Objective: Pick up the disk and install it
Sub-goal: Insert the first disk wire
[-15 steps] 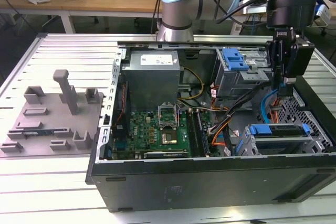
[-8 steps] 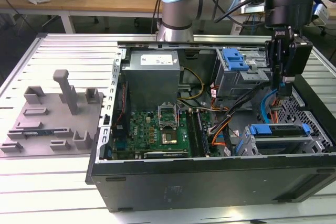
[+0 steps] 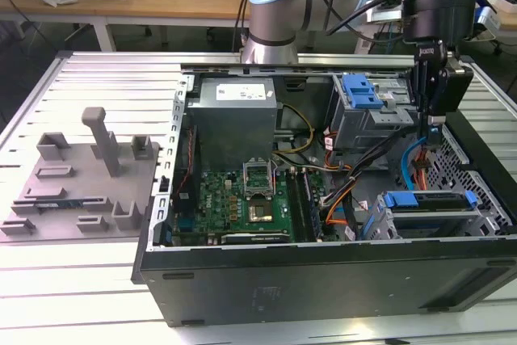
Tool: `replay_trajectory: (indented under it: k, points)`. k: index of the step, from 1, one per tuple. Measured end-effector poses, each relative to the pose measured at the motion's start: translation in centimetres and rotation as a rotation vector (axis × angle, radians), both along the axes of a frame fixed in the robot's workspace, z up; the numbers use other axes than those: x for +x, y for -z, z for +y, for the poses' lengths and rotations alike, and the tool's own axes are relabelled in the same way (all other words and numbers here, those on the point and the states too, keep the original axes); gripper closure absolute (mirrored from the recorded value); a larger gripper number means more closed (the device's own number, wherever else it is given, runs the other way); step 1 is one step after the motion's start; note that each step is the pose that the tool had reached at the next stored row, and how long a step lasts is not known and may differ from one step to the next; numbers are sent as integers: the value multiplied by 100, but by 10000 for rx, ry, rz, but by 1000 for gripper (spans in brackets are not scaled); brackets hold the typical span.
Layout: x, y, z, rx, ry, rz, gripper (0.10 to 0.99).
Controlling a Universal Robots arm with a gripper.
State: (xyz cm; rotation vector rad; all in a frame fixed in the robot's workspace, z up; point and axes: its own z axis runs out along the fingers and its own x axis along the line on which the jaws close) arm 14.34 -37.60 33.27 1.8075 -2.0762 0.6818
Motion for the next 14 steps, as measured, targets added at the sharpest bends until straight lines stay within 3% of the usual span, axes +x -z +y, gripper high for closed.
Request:
replay_trajectory:
  k: [1, 7, 14]
  points:
    - [0, 2, 10, -63, -3, 0, 918]
    - [0, 14, 21, -248, -19, 0, 918]
    - [0, 23, 21, -254, -19, -1, 918]
